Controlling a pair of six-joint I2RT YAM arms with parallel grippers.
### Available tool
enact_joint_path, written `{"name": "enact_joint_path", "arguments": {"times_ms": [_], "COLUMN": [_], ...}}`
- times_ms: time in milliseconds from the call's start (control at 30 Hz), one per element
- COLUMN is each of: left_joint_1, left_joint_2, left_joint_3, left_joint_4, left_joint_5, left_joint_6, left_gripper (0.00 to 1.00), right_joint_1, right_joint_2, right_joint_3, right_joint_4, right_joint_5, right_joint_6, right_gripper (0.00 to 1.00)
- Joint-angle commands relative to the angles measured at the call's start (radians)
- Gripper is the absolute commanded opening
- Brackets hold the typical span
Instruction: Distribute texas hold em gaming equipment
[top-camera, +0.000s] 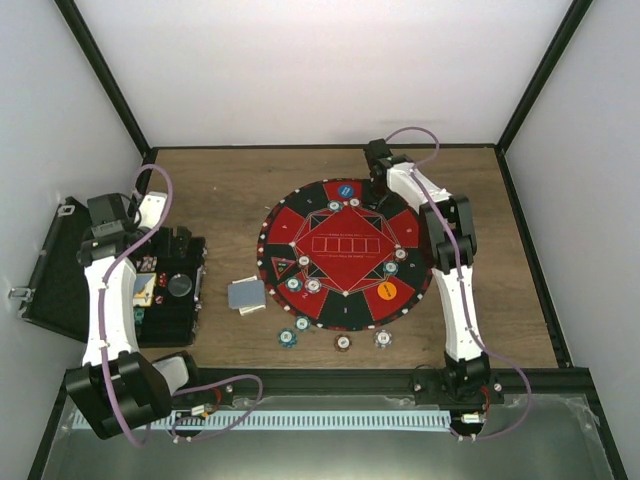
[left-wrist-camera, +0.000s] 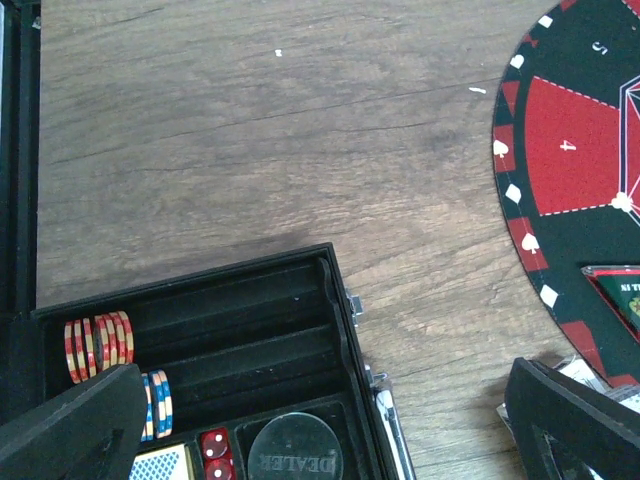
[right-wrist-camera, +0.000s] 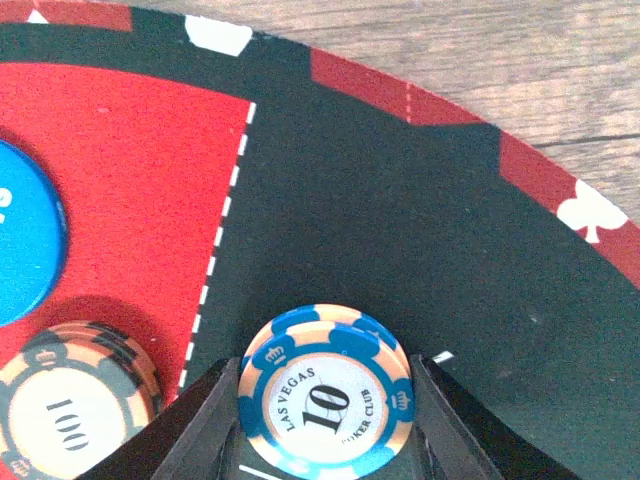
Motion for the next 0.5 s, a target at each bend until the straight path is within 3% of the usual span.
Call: {"name": "enact_joint_path", "arguments": {"times_ms": [0, 267, 467], "left_joint_1": [0.003, 0.003, 0.003], "left_joint_2": [0.004, 0.016, 0.019], "left_joint_3": [-0.019, -0.026, -0.026], "left_joint_4": [0.031, 0.038, 0.040], "left_joint_5": [0.004, 0.018, 0.010], "left_joint_6": [0.025, 0.021, 0.022], "left_gripper": [1.00, 1.00, 1.00], "right_joint_1": [0.009, 0.010, 0.009], "right_joint_2": [0.042, 0.067, 0.047], "right_joint_3": [0.087, 0.102, 0.102], "right_joint_4": [-0.024, -0.023, -0.040], "right_joint_5": [-0.009, -0.025, -0.017], "right_joint_6": [-0.027, -0.027, -0.030], "right_gripper": [0.17, 0.22, 0.53]}}
